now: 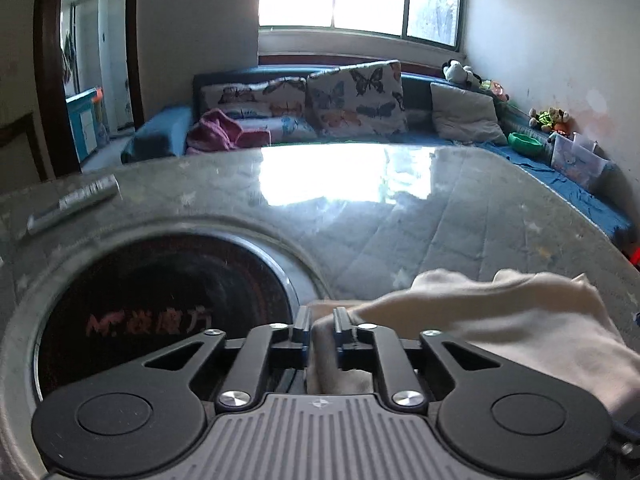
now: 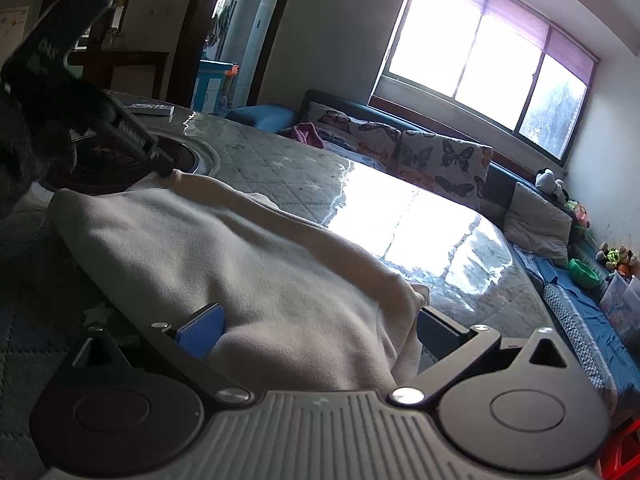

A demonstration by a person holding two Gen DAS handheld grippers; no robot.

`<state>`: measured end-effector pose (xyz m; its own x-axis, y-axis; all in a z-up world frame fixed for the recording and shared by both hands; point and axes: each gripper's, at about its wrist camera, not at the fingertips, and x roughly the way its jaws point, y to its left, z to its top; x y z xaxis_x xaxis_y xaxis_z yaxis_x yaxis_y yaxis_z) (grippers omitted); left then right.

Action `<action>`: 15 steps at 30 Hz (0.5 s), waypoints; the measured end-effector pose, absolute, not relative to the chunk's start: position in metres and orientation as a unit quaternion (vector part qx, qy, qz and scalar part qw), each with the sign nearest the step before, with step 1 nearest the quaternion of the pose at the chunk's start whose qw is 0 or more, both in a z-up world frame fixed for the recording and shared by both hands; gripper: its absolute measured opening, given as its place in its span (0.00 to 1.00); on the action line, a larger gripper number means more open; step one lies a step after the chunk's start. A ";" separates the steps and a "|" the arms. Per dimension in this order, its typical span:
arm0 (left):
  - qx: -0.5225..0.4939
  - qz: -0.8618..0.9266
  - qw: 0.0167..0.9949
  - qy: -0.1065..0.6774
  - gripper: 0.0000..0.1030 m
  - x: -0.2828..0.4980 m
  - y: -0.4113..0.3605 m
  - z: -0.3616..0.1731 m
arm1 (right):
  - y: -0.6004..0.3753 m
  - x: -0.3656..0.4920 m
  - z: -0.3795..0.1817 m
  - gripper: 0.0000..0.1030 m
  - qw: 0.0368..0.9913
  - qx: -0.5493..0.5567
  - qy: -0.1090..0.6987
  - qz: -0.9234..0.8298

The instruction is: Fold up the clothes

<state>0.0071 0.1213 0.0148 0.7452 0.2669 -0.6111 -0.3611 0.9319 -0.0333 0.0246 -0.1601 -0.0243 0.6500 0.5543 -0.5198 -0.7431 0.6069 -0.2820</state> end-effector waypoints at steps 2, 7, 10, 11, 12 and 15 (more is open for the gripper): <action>-0.078 0.148 0.936 0.311 0.15 0.008 0.117 0.021 | -0.160 0.025 -0.024 1.00 0.874 -0.245 0.193 0.372; -0.081 0.091 0.936 0.329 0.15 0.027 0.103 0.018 | -0.161 0.031 -0.017 1.00 0.871 -0.238 0.203 0.379; -0.077 0.088 0.933 0.341 0.15 0.040 0.098 0.011 | -0.164 0.047 -0.002 1.00 0.873 -0.217 0.211 0.381; -0.079 0.090 0.932 0.343 0.15 0.043 0.098 0.010 | -0.165 0.054 0.003 1.00 0.876 -0.207 0.214 0.380; -0.080 0.092 0.930 0.346 0.15 0.045 0.099 0.008 | -0.165 0.061 0.008 1.00 0.878 -0.200 0.216 0.377; -0.085 0.096 0.928 0.349 0.17 0.049 0.099 0.004 | -0.158 0.089 0.010 1.00 0.886 -0.213 0.215 0.350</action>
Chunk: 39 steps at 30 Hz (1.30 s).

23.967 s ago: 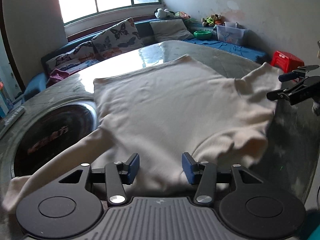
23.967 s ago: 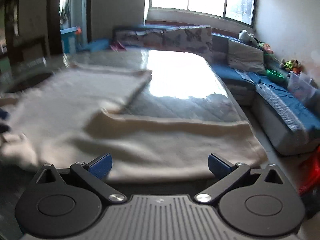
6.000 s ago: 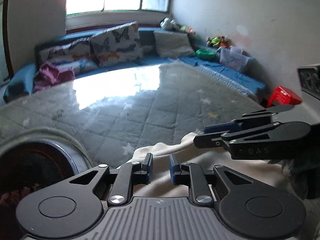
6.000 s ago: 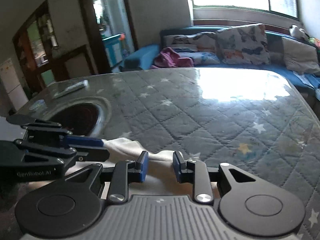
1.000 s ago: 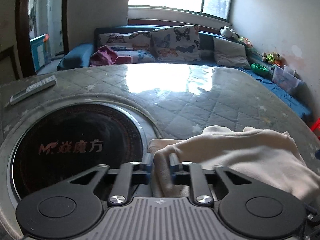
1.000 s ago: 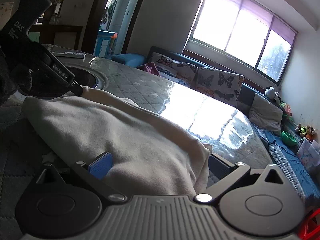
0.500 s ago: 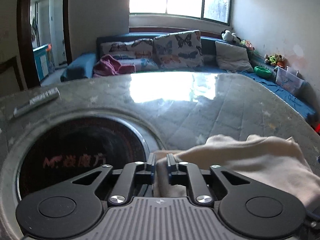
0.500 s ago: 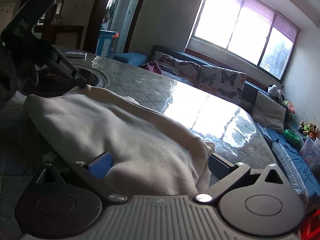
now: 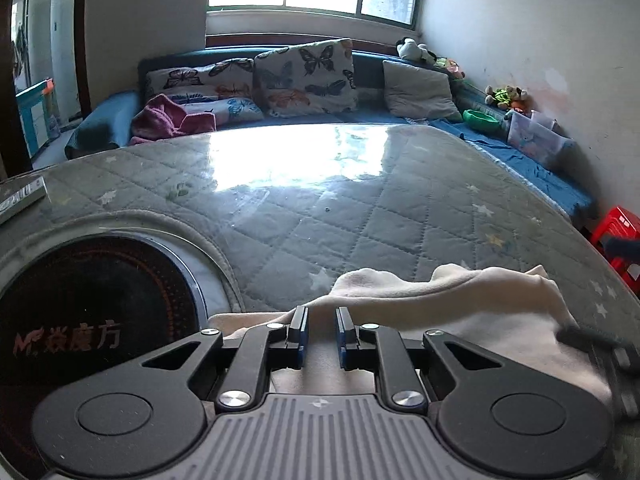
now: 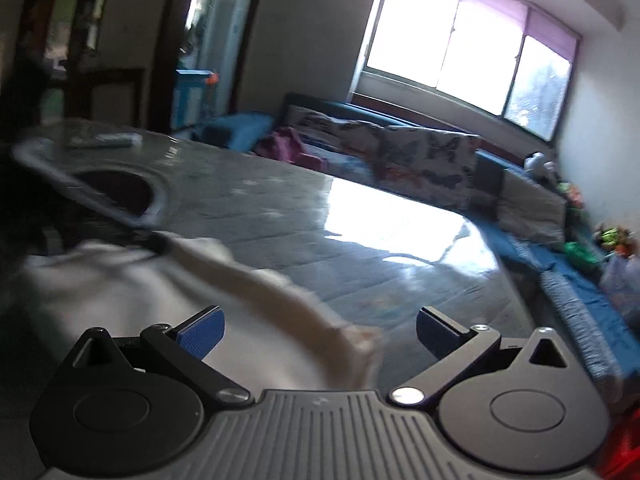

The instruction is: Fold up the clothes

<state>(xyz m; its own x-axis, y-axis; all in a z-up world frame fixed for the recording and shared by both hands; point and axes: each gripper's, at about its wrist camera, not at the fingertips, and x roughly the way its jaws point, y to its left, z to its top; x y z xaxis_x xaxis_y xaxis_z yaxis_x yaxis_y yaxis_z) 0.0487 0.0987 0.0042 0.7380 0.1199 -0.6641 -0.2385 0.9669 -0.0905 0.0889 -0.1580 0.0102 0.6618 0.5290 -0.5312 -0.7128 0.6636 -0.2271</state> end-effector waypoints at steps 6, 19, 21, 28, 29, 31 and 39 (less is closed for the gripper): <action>-0.081 0.093 0.928 0.351 0.32 0.050 0.097 0.003 | -0.132 0.139 -0.003 1.00 0.887 -0.231 0.246 0.315; -0.078 0.094 0.933 0.339 0.68 0.031 0.092 0.012 | -0.145 0.114 0.014 1.00 0.896 -0.214 0.211 0.328; -0.076 0.099 0.934 0.334 0.76 0.024 0.092 0.015 | -0.151 0.101 0.020 1.00 0.894 -0.202 0.204 0.344; -0.069 0.104 0.942 0.312 0.99 -0.003 0.090 0.025 | -0.164 0.051 0.015 1.00 0.878 -0.206 0.190 0.388; -0.069 0.104 0.944 0.307 1.00 -0.007 0.090 0.026 | -0.165 0.043 0.014 1.00 0.875 -0.209 0.187 0.395; -0.070 0.102 0.946 0.299 1.00 -0.014 0.089 0.028 | -0.165 0.030 0.013 1.00 0.868 -0.212 0.185 0.408; -0.100 0.116 0.944 0.292 1.00 -0.042 0.101 0.034 | -0.159 -0.008 0.004 1.00 0.843 -0.217 0.195 0.453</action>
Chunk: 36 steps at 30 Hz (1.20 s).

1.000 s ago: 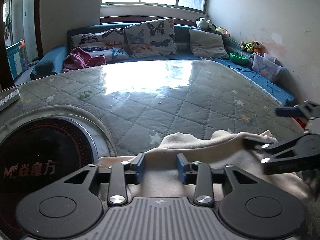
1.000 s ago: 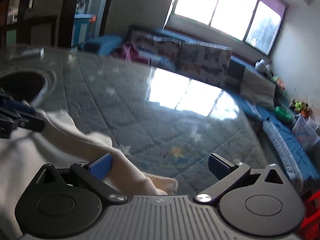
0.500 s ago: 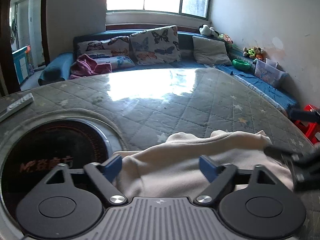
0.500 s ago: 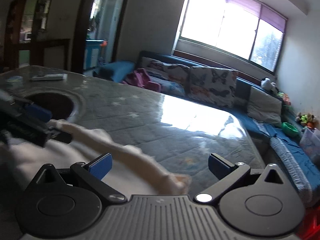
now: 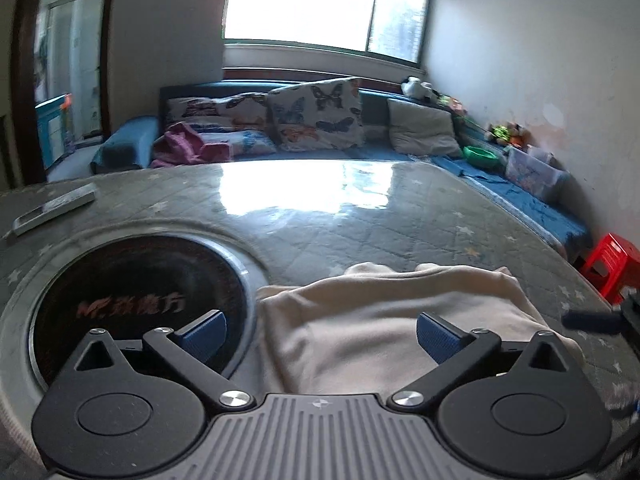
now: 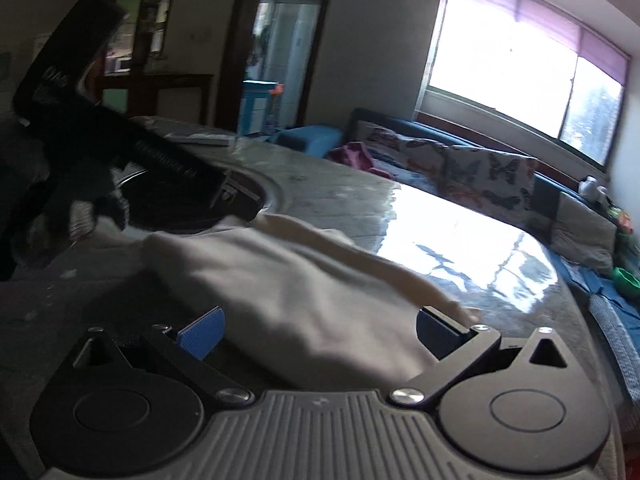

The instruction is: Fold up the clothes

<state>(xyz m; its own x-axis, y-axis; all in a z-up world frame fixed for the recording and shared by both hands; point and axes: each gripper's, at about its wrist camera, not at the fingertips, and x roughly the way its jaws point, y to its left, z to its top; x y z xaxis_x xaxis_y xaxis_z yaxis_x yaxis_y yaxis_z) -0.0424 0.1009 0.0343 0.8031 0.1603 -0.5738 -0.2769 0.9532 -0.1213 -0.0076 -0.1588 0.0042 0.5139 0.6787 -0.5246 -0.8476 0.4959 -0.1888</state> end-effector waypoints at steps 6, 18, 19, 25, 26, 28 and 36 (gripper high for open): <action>-0.154 0.164 0.929 0.295 1.00 -0.063 0.130 0.034 | -0.135 -0.027 0.004 0.98 0.815 -0.241 0.189 0.492; -0.233 0.179 0.908 0.300 0.98 -0.084 0.159 0.030 | -0.063 -0.057 -0.010 0.66 0.747 -0.342 0.152 0.550; -0.242 0.175 0.906 0.299 0.98 -0.085 0.160 0.030 | -0.057 -0.058 -0.012 0.64 0.742 -0.351 0.150 0.551; -0.295 0.156 0.894 0.299 0.99 -0.085 0.165 0.026 | -0.036 -0.051 -0.019 0.36 0.738 -0.359 0.160 0.548; -0.306 0.152 0.891 0.299 0.99 -0.085 0.165 0.026 | -0.036 -0.049 -0.017 0.31 0.741 -0.352 0.165 0.547; -0.334 0.146 0.882 0.299 0.99 -0.083 0.167 0.025 | -0.039 -0.042 -0.013 0.21 0.747 -0.330 0.175 0.550; -0.424 0.124 0.843 0.306 0.99 -0.067 0.168 0.014 | -0.069 -0.009 0.016 0.16 0.768 -0.212 0.216 0.565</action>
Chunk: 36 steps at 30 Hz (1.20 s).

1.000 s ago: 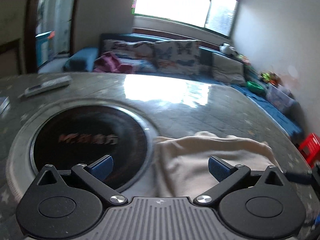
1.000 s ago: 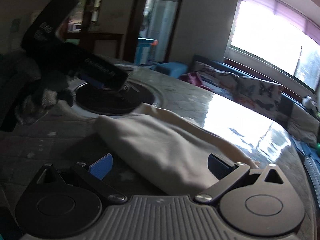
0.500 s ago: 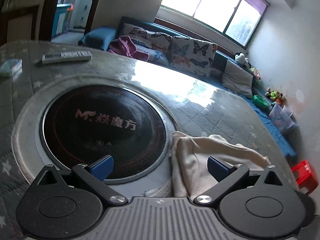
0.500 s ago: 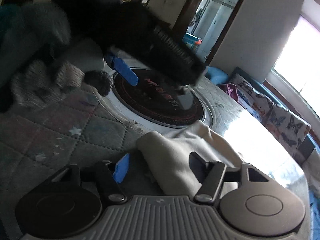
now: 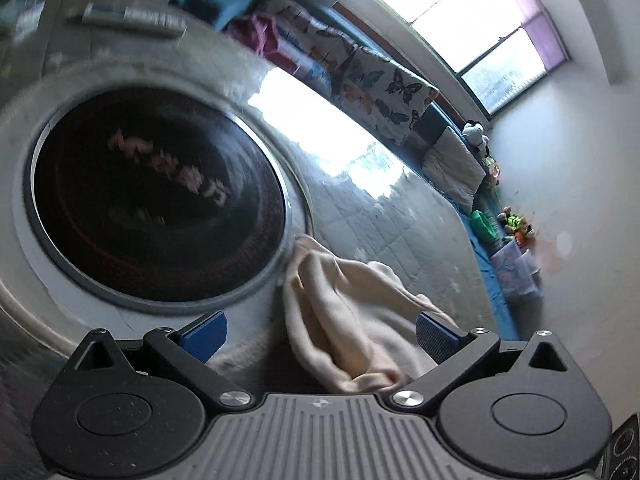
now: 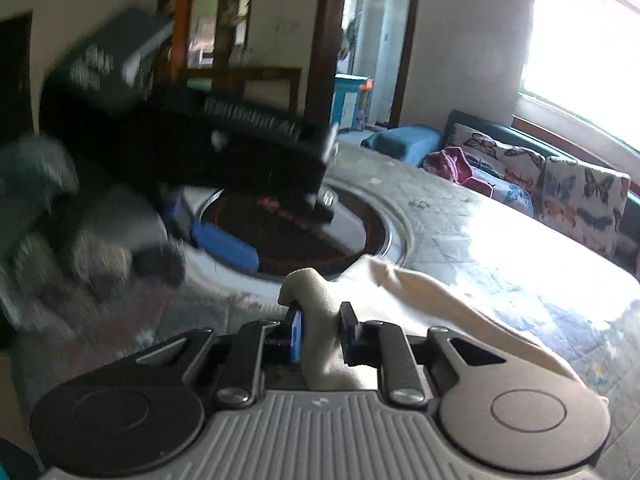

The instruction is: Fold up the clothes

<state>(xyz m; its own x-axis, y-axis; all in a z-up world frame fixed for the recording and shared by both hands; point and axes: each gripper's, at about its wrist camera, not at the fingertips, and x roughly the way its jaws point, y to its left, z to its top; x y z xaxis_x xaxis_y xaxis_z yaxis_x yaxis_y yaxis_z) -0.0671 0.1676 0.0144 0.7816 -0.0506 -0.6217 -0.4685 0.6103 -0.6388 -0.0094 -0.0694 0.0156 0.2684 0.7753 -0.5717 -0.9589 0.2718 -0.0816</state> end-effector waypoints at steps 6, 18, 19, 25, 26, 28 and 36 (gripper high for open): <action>-0.499 0.105 0.802 0.312 0.98 -0.053 0.165 0.000 | -0.087 0.004 0.025 0.16 0.769 -0.179 0.224 0.571; -0.553 0.083 0.758 0.335 0.18 -0.036 0.175 -0.033 | -0.112 0.007 0.018 0.22 0.753 -0.158 0.240 0.592; -0.549 0.081 0.761 0.336 0.17 -0.036 0.175 -0.033 | -0.117 0.008 0.018 0.26 0.755 -0.153 0.243 0.590; -0.518 0.077 0.781 0.342 0.17 -0.033 0.174 -0.028 | -0.166 0.040 0.014 0.31 0.805 -0.122 0.266 0.517; -0.513 0.077 0.784 0.342 0.17 -0.032 0.173 -0.027 | -0.175 0.049 0.012 0.31 0.815 -0.117 0.271 0.499; -0.504 0.076 0.789 0.344 0.17 -0.031 0.172 -0.026 | -0.190 0.072 0.008 0.31 0.834 -0.103 0.279 0.464; -0.469 0.077 0.807 0.351 0.18 -0.027 0.163 -0.022 | -0.233 0.142 -0.023 0.32 0.871 -0.021 0.328 0.366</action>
